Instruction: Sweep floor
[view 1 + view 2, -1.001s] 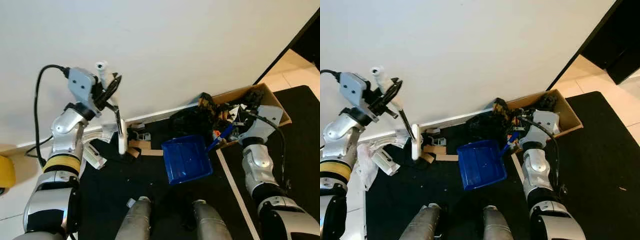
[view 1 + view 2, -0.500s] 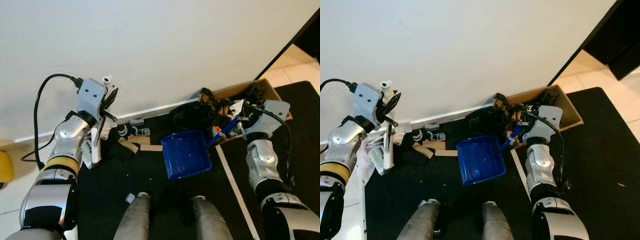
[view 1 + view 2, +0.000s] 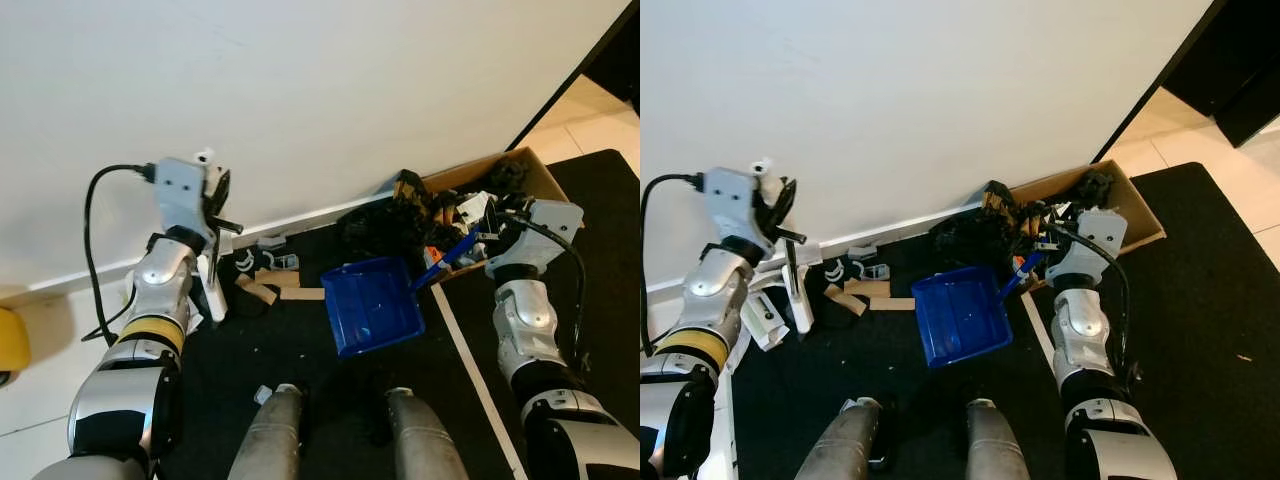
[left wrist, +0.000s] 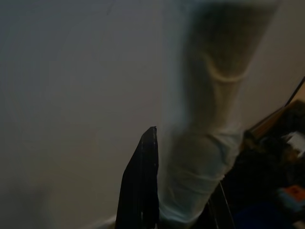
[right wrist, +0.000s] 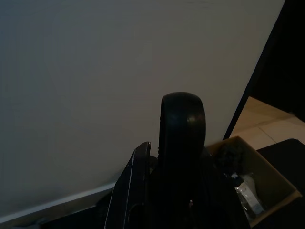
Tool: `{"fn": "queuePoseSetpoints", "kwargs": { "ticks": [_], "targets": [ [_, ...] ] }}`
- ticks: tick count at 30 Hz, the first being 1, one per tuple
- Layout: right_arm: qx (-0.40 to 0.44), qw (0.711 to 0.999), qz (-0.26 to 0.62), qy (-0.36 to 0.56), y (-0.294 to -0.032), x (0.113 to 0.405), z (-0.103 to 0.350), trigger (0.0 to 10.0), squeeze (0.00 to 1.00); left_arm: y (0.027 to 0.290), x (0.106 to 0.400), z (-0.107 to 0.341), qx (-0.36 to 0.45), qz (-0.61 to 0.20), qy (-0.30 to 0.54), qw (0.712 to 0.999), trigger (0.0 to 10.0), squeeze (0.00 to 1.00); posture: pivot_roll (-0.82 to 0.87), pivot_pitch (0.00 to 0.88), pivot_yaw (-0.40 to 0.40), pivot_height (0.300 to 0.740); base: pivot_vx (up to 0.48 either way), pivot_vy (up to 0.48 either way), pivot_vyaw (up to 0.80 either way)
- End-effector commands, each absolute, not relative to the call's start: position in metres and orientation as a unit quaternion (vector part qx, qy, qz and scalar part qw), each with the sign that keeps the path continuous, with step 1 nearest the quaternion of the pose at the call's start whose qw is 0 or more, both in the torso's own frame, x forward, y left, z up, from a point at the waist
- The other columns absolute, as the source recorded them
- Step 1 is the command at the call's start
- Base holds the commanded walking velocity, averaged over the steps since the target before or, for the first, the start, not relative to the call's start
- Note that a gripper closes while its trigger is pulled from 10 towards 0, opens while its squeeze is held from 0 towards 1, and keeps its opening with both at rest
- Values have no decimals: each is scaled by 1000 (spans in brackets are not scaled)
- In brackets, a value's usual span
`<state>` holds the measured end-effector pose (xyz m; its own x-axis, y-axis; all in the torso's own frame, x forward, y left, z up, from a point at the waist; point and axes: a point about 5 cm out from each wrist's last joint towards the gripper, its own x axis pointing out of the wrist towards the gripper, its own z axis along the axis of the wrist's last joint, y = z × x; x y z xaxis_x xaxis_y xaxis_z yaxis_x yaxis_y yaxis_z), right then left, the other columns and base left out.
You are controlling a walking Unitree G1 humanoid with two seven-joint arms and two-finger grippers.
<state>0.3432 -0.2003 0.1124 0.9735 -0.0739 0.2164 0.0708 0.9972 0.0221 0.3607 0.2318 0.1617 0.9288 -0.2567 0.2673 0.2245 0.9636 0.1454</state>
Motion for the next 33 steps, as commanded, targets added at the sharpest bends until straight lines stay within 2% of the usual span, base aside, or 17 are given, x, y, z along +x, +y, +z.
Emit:
{"fn": "queuePoseSetpoints", "kwargs": {
  "ticks": [1, 3, 9, 23, 27, 33],
  "targets": [
    [14, 999, -32, 22, -197, 318, 55, 10000, 0, 229, 356, 144, 16, -127, -118, 985, 10000, 0, 147, 444, -19, 740, 0, 0, 0],
    [15, 999, -32, 22, -197, 319, 55, 10000, 0, 233, 355, 139, -66, -118, -115, 984, 10000, 0, 141, 437, -21, 740, 0, 0, 0],
    [16, 999, -33, 24, -197, 319, 55, 10000, 0, 225, 358, 138, -151, -143, -118, 971, 10000, 0, 143, 428, -21, 740, 0, 0, 0],
    [15, 999, -35, 25, -199, 320, 56, 10000, 0, 208, 361, 141, -200, -191, -125, 953, 10000, 0, 142, 426, -14, 740, 0, 0, 0],
    [13, 999, -38, 27, -201, 320, 55, 10000, 0, 191, 361, 140, -221, -248, -116, 936, 10000, 0, 150, 422, -11, 740, 0, 0, 0],
    [13, 999, -39, 28, -203, 319, 55, 10000, 0, 186, 361, 142, -227, -265, -117, 930, 10000, 0, 157, 419, -9, 740, 0, 0, 0]
  ]
}}
